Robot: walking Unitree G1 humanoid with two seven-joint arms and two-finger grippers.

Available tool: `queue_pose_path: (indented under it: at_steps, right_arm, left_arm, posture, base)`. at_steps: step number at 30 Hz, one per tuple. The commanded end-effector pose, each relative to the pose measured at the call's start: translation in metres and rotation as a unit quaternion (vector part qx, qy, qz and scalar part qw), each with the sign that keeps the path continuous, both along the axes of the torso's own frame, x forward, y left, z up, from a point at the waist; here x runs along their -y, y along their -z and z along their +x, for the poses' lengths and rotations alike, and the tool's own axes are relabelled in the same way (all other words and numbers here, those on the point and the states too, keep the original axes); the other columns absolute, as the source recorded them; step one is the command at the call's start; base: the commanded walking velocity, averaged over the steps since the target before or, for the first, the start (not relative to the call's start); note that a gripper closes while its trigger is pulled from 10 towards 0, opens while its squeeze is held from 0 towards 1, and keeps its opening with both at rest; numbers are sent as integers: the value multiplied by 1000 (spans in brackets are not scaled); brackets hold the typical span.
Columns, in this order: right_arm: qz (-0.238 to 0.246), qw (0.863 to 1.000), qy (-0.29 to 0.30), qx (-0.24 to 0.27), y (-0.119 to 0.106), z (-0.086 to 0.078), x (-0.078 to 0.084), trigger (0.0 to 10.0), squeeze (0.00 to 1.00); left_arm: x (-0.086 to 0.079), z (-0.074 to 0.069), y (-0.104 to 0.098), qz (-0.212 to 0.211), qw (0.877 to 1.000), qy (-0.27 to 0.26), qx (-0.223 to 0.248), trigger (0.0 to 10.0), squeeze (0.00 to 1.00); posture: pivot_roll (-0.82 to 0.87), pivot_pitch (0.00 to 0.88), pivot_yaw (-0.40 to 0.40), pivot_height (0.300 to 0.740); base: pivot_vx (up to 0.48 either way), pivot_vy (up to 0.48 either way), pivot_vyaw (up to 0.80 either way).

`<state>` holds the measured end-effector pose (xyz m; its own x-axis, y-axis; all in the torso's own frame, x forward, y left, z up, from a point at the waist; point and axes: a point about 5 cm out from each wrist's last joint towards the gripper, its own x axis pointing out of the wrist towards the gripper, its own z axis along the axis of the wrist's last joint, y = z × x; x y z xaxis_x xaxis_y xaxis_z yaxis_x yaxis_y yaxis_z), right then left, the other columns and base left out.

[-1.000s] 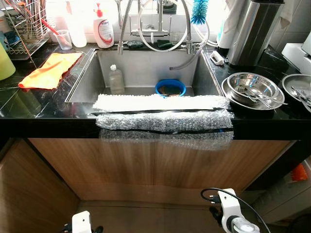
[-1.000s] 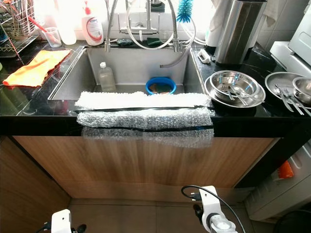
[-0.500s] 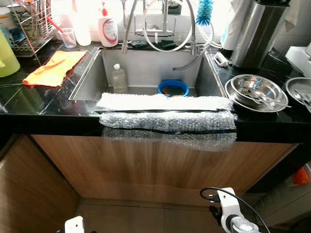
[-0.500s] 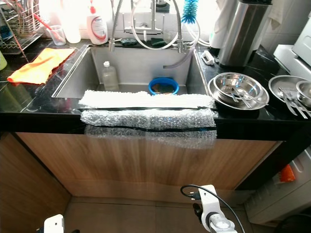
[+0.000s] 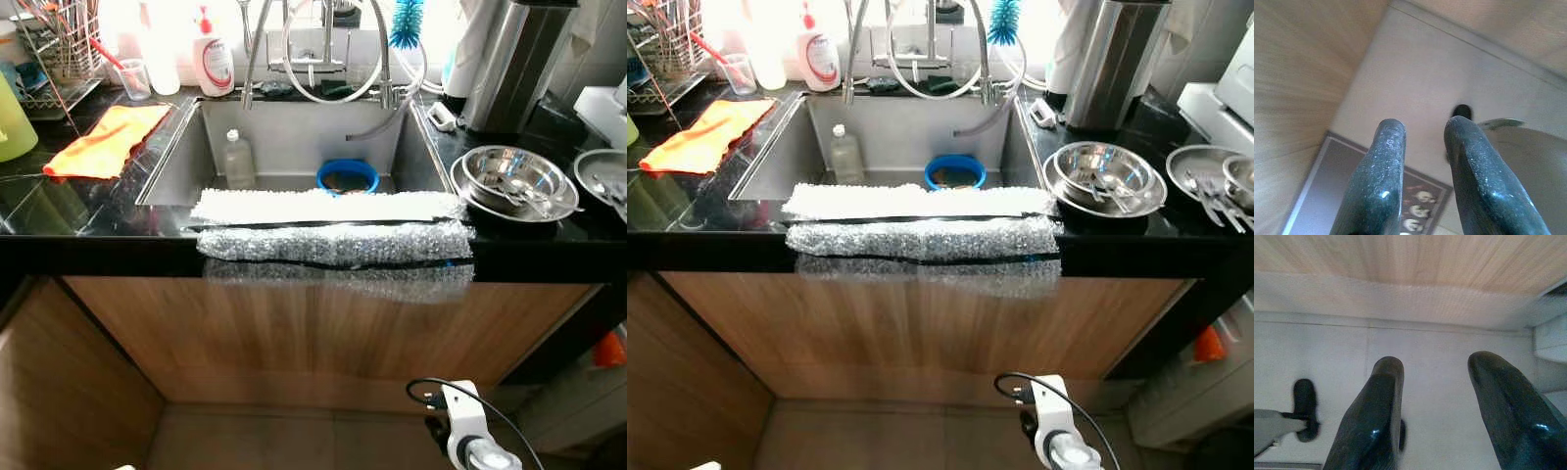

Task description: Kitchen organization

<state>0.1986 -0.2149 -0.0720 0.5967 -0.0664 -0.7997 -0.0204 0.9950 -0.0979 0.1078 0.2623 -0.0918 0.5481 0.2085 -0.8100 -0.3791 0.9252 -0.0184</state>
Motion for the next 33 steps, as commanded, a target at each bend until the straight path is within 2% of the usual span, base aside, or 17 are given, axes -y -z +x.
queue_pose_path:
  at_steps: [1, 10, 12, 21, 27, 33]
  right_arm:
    - [5, 1000, 15, -3, 3, -4, -1, 10000, 0]
    - [5, 1000, 18, -4, 3, -6, -1, 10000, 0]
    - [8, 1000, 17, -22, 11, -22, -2, 10000, 0]
    - [5, 999, -9, -34, 14, -28, -4, 10000, 0]
    - [1, 999, -16, -31, 14, -29, 0, 10000, 0]
    - [-4, 999, -14, -31, 13, -30, 5, 10000, 0]
  left_arm:
    - [1, -7, 3, -6, 1000, 4, -13, 10000, 0]
    - [1, -9, 3, -9, 1000, 5, -14, 10000, 0]
    - [4, 9, 0, 1, 1000, 10, -9, 10000, 0]
    - [16, 22, -1, -4, 1000, -11, 6, 10000, 0]
    - [23, 24, 1, -10, 1000, -16, 8, 10000, 0]
    - [24, 22, 2, -13, 1000, -16, 6, 10000, 0]
  posture:
    - [-203, 0, 87, 740]
    - [-203, 0, 87, 740]
    - [-170, 0, 94, 740]
    - [-124, 0, 51, 740]
    - [-121, 0, 12, 740]
    - [-108, 0, 10, 740]
  base:
    - [0, 0, 0]
    - [0, 0, 0]
    - [0, 0, 0]
    - [0, 0, 0]
    - [0, 0, 0]
    - [0, 0, 0]
